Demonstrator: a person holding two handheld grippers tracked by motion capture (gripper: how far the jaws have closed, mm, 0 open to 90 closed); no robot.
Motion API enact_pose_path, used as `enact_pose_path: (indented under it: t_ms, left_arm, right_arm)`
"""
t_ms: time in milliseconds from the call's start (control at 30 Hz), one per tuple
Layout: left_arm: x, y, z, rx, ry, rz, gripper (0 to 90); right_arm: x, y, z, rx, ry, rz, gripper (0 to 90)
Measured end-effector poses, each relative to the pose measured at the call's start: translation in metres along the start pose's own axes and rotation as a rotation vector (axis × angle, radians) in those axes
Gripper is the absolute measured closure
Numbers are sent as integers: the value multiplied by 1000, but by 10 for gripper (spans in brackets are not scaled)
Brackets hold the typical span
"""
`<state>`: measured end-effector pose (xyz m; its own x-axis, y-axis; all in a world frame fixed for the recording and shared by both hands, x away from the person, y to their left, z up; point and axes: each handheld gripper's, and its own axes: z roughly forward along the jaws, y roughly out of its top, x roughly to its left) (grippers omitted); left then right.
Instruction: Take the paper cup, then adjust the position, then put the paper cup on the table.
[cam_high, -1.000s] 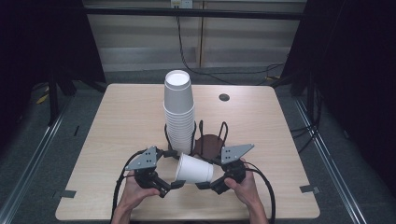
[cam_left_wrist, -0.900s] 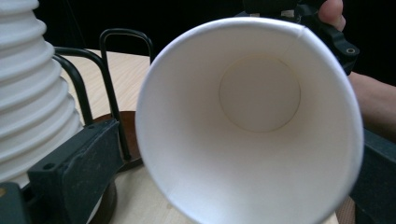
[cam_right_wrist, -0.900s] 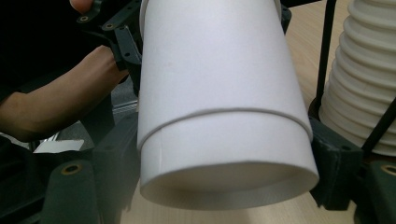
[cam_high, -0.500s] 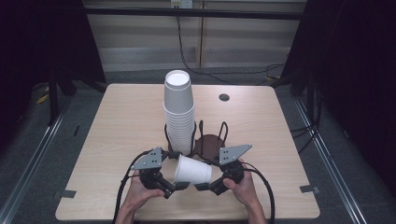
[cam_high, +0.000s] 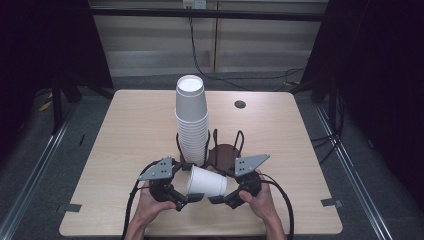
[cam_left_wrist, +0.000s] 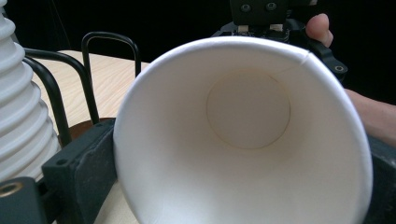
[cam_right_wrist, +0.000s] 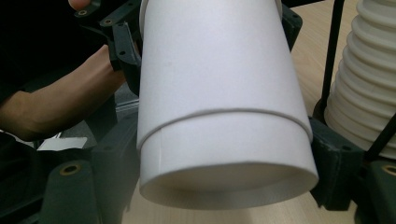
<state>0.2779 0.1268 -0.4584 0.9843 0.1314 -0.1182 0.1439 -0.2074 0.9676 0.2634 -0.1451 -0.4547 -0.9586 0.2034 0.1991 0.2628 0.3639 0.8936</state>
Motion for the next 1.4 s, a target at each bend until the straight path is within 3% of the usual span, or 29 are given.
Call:
enact_pose_path:
  t_ms: [500, 767, 1133, 1333, 1400]
  left_arm:
    - [1, 3, -4, -2, -25, -38, 103]
    - [1, 3, -7, 17, 5, -34, 105]
    - [8, 4, -21, 75, 73, -52, 105]
    - [9, 8, -31, 102, 97, -37, 104]
    - [9, 9, -35, 111, 113, -37, 104]
  right_arm:
    - [-2, -2, 2, -12, 3, 23, 198]
    - [-1, -9, -4, -70, -59, 34, 133]
    - [4, -20, -22, -159, -257, 51, 131]
    - [4, -26, -26, -193, -340, 58, 131]
    - [4, -27, -27, -205, -390, 54, 131]
